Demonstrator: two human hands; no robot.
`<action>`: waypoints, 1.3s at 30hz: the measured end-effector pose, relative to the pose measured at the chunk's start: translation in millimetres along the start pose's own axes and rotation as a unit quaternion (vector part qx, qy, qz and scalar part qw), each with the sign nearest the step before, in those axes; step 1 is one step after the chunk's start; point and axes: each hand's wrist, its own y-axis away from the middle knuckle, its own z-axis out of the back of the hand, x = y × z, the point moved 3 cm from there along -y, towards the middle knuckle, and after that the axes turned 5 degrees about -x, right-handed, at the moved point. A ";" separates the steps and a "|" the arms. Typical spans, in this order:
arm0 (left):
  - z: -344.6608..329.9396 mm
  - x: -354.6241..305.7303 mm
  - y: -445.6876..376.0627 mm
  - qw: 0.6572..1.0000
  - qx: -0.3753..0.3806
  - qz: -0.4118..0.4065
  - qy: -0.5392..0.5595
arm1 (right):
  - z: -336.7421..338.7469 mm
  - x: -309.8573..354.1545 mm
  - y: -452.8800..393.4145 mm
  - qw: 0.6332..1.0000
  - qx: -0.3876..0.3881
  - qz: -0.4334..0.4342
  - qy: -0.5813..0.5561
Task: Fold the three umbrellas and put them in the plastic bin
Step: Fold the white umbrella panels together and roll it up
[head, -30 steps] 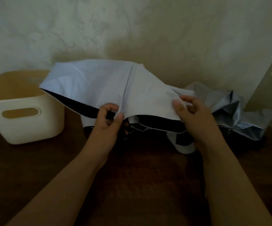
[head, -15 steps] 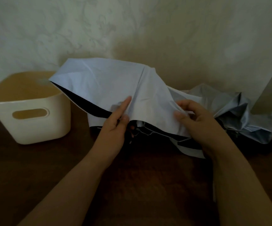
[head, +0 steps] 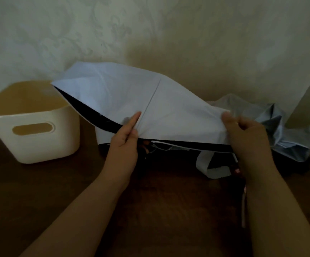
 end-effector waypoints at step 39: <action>4.4 5.4 -6.8 0.997 0.027 0.031 0.063 | 5.8 -2.9 -8.7 0.978 0.046 -0.108 -0.170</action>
